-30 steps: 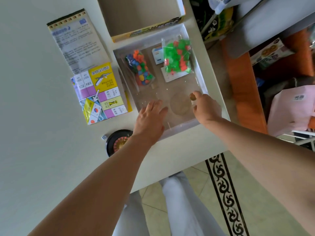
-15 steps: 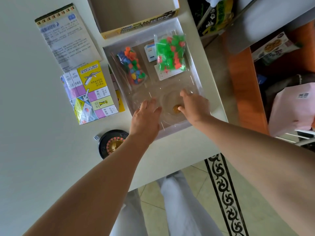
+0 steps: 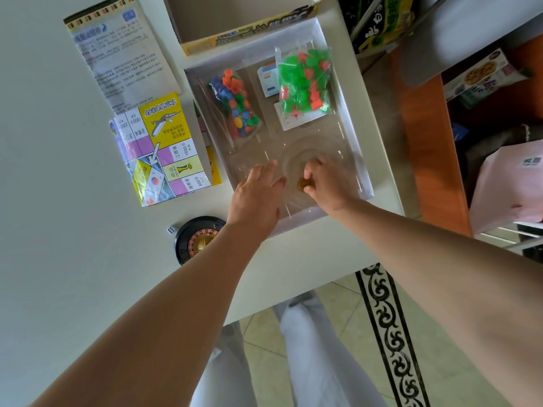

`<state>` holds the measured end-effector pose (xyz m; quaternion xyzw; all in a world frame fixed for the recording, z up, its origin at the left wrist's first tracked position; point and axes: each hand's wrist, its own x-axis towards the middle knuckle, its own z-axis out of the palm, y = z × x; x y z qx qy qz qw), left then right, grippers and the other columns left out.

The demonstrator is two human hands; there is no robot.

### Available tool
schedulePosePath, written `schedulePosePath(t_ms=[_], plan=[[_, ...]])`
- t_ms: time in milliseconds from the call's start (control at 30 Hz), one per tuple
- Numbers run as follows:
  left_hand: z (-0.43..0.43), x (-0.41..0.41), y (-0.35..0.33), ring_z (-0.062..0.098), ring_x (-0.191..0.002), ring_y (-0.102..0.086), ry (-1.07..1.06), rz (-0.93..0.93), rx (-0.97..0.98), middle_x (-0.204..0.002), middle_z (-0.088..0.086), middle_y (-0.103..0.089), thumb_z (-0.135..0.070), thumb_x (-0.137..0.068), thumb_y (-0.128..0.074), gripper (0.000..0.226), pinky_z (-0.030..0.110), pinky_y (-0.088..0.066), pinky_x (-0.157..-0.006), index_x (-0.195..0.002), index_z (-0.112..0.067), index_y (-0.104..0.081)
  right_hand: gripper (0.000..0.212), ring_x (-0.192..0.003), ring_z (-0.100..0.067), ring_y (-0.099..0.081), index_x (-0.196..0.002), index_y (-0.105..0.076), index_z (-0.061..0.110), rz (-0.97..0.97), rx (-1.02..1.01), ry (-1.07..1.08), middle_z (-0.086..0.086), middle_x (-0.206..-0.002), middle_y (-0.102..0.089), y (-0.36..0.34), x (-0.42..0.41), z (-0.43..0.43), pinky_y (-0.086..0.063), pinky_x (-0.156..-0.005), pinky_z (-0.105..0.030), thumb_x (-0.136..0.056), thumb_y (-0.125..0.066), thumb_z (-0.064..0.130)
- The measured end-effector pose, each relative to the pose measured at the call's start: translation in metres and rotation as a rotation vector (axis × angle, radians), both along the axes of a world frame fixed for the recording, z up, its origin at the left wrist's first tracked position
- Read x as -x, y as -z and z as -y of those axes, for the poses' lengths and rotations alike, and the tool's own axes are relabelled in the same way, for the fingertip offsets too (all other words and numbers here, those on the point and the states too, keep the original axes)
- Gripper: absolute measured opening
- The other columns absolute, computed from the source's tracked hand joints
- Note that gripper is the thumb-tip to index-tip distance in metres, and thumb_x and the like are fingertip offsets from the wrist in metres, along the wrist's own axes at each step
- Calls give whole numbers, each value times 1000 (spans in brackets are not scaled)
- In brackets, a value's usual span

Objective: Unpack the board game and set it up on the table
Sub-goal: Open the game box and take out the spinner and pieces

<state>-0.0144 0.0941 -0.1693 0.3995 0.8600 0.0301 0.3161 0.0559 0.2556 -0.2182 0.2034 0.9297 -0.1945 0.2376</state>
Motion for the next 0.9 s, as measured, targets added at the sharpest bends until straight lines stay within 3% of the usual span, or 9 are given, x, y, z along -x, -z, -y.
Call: schedulePosePath(t_ms=[100,233,300,400,500,567,700,833,900], plan=[[2,1,0,23,-139,-21,25,2,-9,-156,2,-15,-16,-85,-60,60,36,-39,-102,-141,-24,-40,15,-84,-21,-53,-88,-61,14,27,64,38,-2,-101,-53,-1,8,-2,-42,-70,-30,-78,-71,15],[7,5,2,20,-141,-20,-47,129,-90,-157,0,-21,-13,-86,-57,59,35,-36,-107,-142,-23,-42,23,-77,-25,-60,-71,-50,22,22,202,133,4,-74,-57,-4,10,1,-46,-67,-34,-76,-71,13],[13,8,-1,20,-131,-39,-272,258,-247,-145,2,-43,-8,-86,-54,51,33,-39,-101,-135,-20,-52,20,-69,-19,-60,-74,-55,20,-123,250,295,3,-70,-61,-9,9,12,-45,-65,-31,-73,-74,15],[31,4,-3,23,-87,-65,-723,368,-407,-103,5,-68,-11,-90,-54,31,33,-51,-78,-119,-19,-62,20,-60,-7,-54,-79,-58,14,-300,524,481,2,-69,-62,-26,15,41,-42,-59,-20,-74,-78,11],[58,1,-9,21,-60,-61,-1143,637,-475,-71,6,-68,-12,-92,-56,12,31,-51,-60,-99,-15,-65,18,-53,2,-50,-86,-61,9,-241,766,500,2,-68,-60,-44,25,79,-39,-56,-12,-77,-75,2],[83,1,-13,16,-52,-56,-1243,703,-482,-63,5,-65,-5,-91,-58,9,25,-47,-52,-86,-11,-64,15,-51,4,-51,-91,-63,2,-189,822,474,-1,-69,-61,-55,30,106,-39,-53,-11,-79,-73,0],[141,7,-12,18,-56,-53,-1351,645,-438,-66,6,-62,-12,-86,-69,10,24,-42,-54,-76,-13,-64,13,-55,-6,-55,-97,-64,-1,-116,876,426,-3,-78,-64,-54,35,153,-48,-54,-19,-85,-67,3],[202,16,7,16,-61,-57,-1510,444,-323,-71,2,-65,-25,-79,-75,11,28,-44,-63,-76,-19,-66,11,-73,-9,-60,-96,-65,18,-113,642,254,13,-81,-62,-34,36,186,-56,-76,-40,-89,-59,14],[224,22,16,19,-63,-58,-1538,390,-257,-65,0,-63,-25,-79,-75,10,28,-44,-63,-78,-18,-67,15,-78,-10,-60,-100,-65,16,-112,546,218,10,-87,-64,-29,37,195,-55,-78,-39,-91,-53,12]])
